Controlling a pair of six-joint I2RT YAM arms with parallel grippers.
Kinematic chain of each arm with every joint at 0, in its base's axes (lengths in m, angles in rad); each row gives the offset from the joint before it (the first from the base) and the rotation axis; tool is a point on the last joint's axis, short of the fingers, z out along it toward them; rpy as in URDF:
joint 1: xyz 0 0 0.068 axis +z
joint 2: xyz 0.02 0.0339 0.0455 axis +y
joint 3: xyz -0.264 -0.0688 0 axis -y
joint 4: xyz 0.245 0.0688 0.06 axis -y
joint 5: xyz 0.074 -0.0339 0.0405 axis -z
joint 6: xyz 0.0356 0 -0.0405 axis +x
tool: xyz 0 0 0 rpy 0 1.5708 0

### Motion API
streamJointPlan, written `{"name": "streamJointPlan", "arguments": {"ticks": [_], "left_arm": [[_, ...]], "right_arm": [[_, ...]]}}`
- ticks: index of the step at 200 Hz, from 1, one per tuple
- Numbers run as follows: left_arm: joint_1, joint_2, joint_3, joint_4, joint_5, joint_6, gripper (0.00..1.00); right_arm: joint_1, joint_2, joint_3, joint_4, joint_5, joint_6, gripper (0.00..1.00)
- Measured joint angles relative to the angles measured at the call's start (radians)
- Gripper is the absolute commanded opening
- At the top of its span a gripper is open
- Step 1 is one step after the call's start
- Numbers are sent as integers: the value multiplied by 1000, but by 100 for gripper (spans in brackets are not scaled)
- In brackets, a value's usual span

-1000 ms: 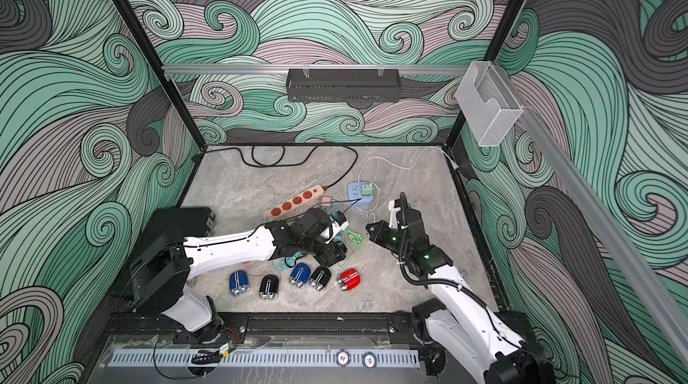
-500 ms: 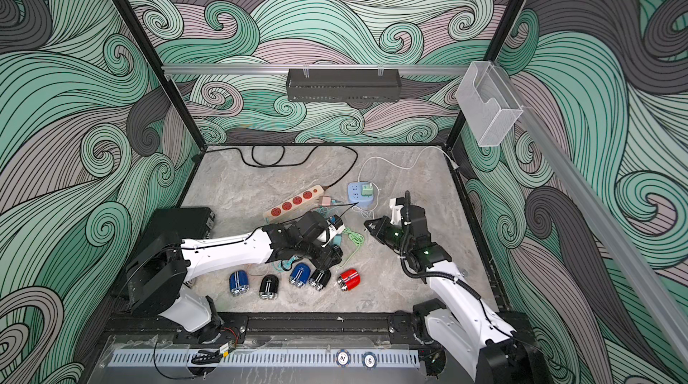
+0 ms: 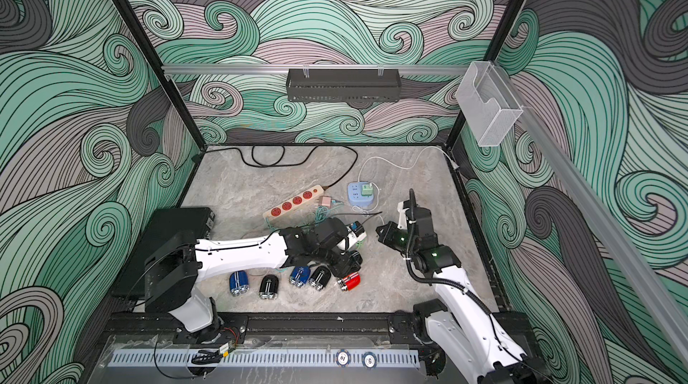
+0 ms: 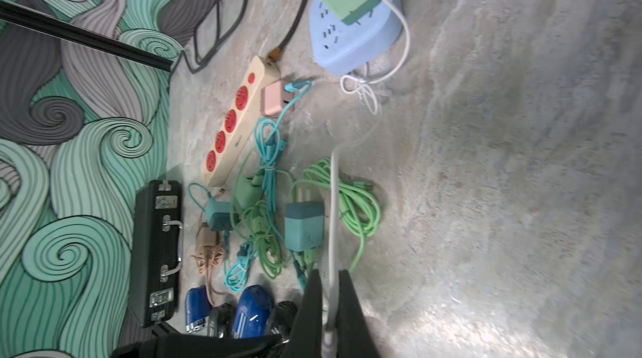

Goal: Unplug the electric shaver
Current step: Place the electric shaver at the center of the board.

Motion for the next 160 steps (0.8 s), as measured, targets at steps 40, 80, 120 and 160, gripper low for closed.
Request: {"name": "streamJointPlan", "arguments": {"ticks": [40, 80, 120, 160], "left_arm": [[-58, 159, 136, -12, -11, 0, 34], [-74, 298, 265, -70, -24, 2, 34], [-92, 387, 337, -136, -24, 6, 37], [-109, 428, 381, -151, -19, 19, 37]], "right_arm": [[-41, -26, 11, -85, 44, -50, 0], [-80, -43, 11, -134, 81, -75, 0], [-104, -50, 11, -156, 108, -90, 0], [-111, -60, 10, -156, 91, -92, 0]]}}
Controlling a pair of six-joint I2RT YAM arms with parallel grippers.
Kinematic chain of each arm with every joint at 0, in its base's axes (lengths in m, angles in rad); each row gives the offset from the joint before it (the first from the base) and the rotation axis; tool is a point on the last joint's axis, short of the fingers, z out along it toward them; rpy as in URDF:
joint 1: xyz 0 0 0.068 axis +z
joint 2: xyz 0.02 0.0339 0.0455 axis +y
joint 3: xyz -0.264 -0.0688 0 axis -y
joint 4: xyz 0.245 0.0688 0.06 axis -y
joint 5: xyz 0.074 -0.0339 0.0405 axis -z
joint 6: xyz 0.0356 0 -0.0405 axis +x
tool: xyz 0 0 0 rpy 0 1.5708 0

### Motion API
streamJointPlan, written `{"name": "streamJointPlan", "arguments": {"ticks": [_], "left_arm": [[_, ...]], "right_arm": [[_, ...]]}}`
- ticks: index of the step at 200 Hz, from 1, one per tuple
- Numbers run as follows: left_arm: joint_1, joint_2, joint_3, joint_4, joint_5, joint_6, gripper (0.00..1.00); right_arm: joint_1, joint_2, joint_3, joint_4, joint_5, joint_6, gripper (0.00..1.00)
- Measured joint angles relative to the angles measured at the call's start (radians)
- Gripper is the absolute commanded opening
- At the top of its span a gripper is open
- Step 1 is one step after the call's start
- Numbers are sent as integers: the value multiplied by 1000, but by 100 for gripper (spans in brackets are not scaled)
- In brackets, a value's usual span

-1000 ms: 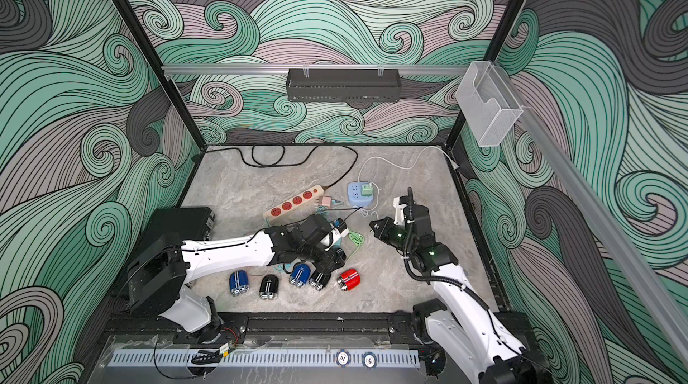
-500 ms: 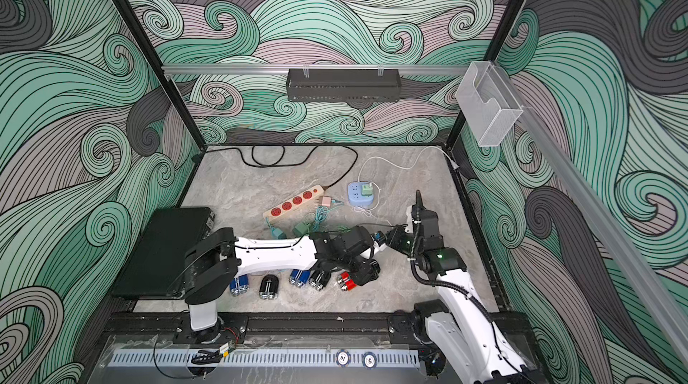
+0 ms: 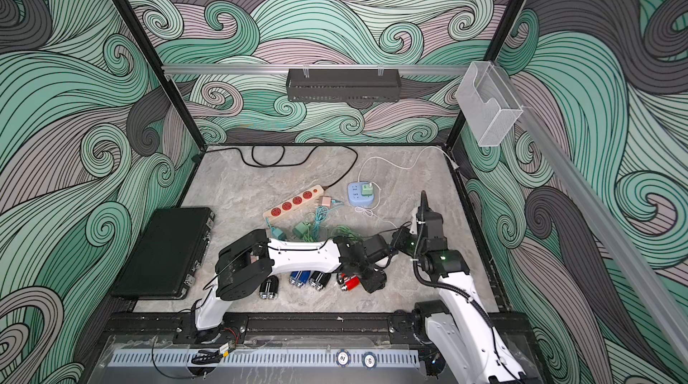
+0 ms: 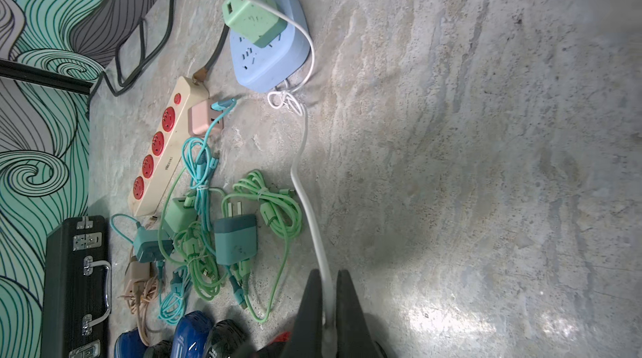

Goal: Unplug the electric shaver
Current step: Place the electric shaver at the center of the board.

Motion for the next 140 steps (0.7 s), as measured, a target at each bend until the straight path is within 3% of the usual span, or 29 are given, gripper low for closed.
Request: {"name": "streamJointPlan", "arguments": {"ticks": [20, 58, 94, 140], "left_arm": [[0, 7, 11, -8, 0, 0, 39], [-1, 14, 23, -13, -1, 1, 63], [-1, 14, 23, -14, -11, 3, 79], [-3, -74, -50, -22, -65, 5, 86]], "right_arm": [[-5, 0, 0, -1, 1, -2, 0], [-13, -3, -1, -1, 3, -2, 0], [-16, -7, -3, 3, -15, -14, 0], [-18, 13, -5, 47, -110, -28, 4]]}}
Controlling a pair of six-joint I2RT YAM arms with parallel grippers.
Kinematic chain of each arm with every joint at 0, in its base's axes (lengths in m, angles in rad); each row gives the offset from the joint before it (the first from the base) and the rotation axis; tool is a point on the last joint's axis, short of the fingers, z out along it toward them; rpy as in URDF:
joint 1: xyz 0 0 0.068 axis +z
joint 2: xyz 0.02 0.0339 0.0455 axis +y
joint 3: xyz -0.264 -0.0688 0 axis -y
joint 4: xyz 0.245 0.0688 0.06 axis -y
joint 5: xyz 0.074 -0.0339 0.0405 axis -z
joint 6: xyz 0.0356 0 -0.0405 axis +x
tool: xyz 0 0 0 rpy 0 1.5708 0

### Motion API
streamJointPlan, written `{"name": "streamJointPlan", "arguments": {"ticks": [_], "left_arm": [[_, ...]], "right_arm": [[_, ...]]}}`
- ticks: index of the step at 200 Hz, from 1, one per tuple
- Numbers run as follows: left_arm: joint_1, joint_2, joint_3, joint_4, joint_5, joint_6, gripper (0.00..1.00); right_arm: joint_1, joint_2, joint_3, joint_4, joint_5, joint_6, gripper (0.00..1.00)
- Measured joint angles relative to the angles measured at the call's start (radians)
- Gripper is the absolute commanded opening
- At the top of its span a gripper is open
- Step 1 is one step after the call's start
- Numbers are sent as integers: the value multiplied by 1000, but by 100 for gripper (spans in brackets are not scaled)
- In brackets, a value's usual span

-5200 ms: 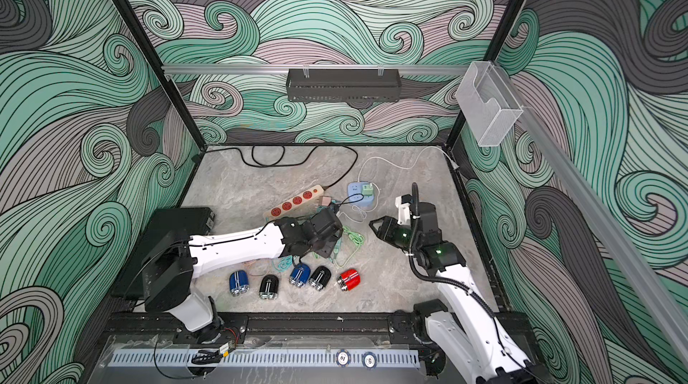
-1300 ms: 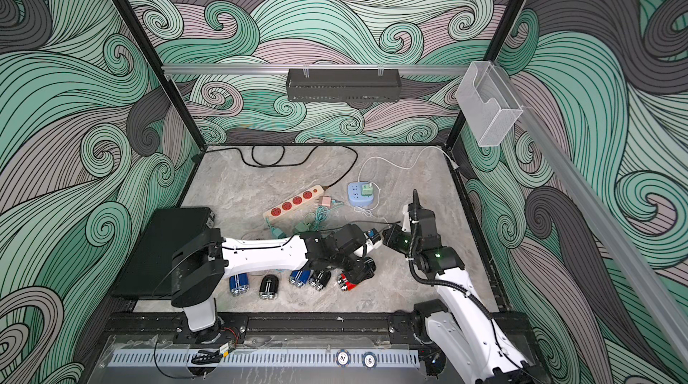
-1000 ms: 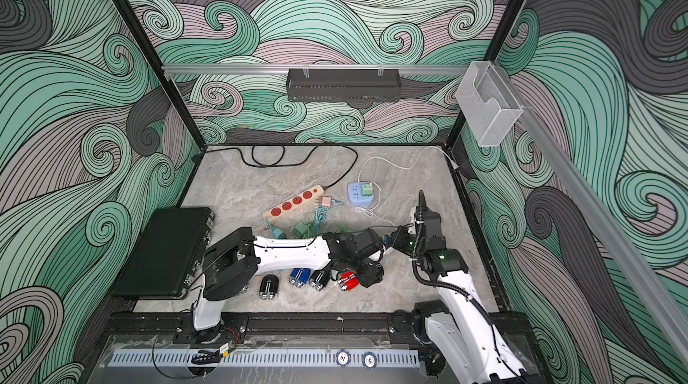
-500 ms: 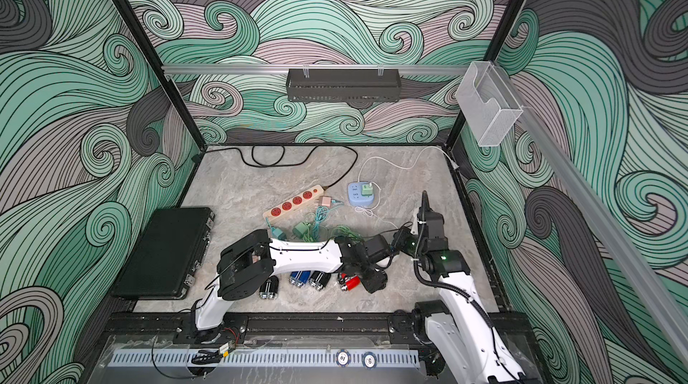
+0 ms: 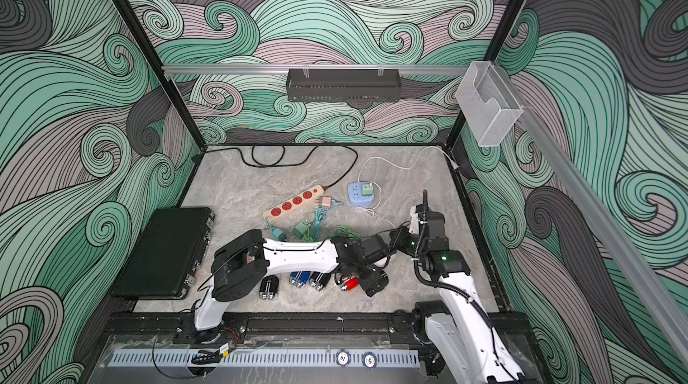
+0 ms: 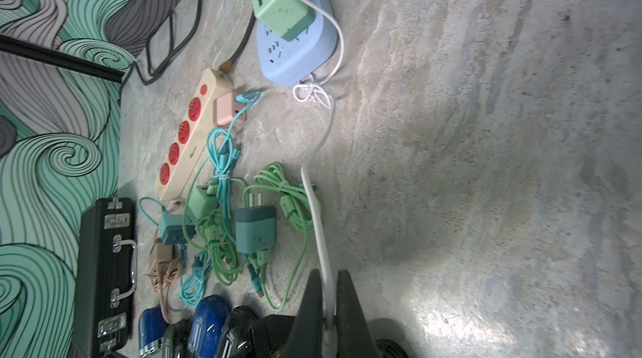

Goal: Unplug the electric shaver
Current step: Place the electric shaver at the center of the board, then place the charging cable at the center of the board, then remove the plug from the socket.

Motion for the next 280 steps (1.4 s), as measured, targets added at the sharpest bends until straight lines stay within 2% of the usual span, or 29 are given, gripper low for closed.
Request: {"name": "streamJointPlan", "arguments": {"ticks": [46, 53, 61, 67, 93, 122, 153, 161, 213, 280], "left_arm": [[12, -207, -119, -6, -85, -2, 86], [25, -240, -133, -1, -92, -8, 86], [41, -266, -150, 3, -98, -11, 87], [55, -282, -167, 3, -104, -16, 88], [117, -341, -253, 19, -130, -38, 94], [183, -413, -331, 67, -138, -86, 95], [254, -507, -367, 114, -149, -146, 96], [266, -516, -367, 127, -154, -155, 98], [291, -524, -409, 182, -156, -229, 99], [318, -554, -455, 226, -153, -291, 99]], "right_arm": [[15, 108, 1, 58, -88, -14, 10], [23, 134, 4, 58, -107, -24, 16], [47, 163, 18, 59, -128, -36, 29], [62, 185, 35, 60, -138, -45, 35], [97, 245, 97, 76, -135, -68, 43], [113, 285, 170, 59, -82, -95, 43], [87, 407, 287, 44, 12, -122, 40], [87, 440, 315, 47, 24, -129, 40], [100, 657, 468, 84, 106, -169, 40], [132, 839, 612, 108, 158, -215, 46]]}}
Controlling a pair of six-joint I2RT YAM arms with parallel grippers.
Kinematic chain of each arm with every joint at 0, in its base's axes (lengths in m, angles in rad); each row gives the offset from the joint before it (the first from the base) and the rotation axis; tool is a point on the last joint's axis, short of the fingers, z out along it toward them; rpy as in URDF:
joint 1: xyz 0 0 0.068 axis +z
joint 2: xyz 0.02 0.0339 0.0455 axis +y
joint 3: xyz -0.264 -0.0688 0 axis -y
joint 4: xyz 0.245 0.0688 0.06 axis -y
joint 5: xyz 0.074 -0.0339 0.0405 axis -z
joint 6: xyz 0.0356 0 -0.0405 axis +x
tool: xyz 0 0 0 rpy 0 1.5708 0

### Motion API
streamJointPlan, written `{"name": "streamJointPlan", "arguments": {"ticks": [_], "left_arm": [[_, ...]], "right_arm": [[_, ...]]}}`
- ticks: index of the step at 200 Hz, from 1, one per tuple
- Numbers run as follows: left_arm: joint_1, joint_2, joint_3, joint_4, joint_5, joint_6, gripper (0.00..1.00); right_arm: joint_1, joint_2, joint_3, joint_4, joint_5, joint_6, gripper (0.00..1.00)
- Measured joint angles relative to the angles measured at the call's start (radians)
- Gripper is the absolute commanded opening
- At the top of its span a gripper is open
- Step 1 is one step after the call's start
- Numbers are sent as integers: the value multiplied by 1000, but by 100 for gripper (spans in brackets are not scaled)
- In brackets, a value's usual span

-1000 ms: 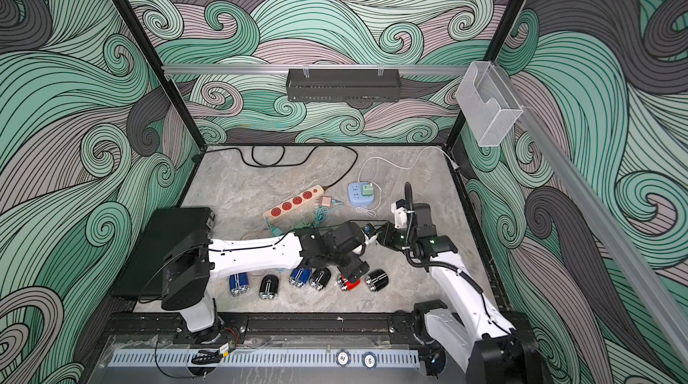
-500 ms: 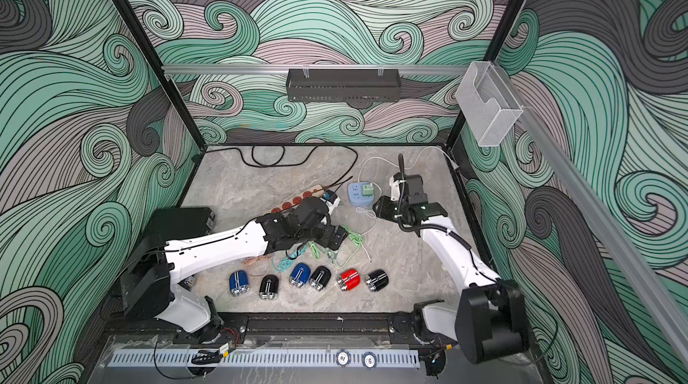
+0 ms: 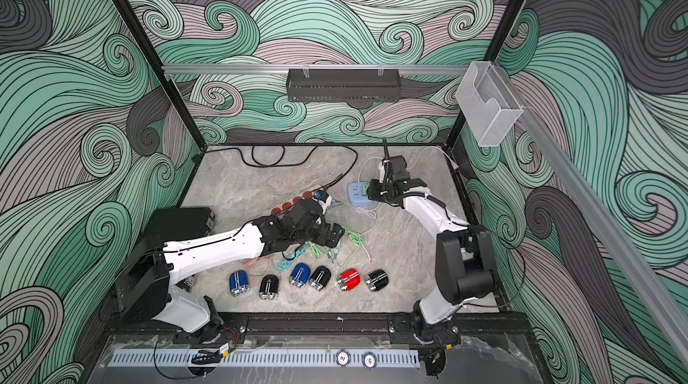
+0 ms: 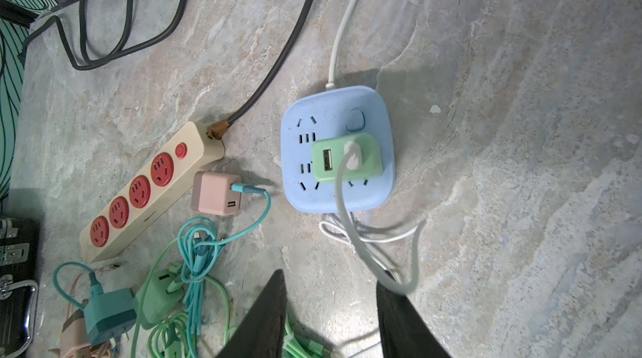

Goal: Unplug the electric shaver
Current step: Remove the plug from the socket.

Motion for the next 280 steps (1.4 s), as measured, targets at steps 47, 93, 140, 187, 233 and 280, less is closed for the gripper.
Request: {"name": "streamJointPlan", "arguments": {"ticks": [47, 93, 140, 187, 233, 280], "left_arm": [[6, -15, -19, 16, 9, -23, 99], [10, -15, -22, 16, 21, -28, 98], [14, -15, -45, 24, 32, -40, 99], [14, -15, -60, 35, 46, -54, 98], [14, -28, -63, 35, 50, -59, 98], [15, -48, -63, 34, 50, -74, 95]], "right_arm": [[12, 113, 89, 1, 60, -42, 52], [24, 209, 156, -1, 116, -104, 57], [42, 232, 161, 18, 138, -148, 57], [62, 281, 198, 28, 188, -175, 57], [70, 327, 218, 24, 219, -201, 48], [79, 321, 212, 27, 240, -216, 34]]}}
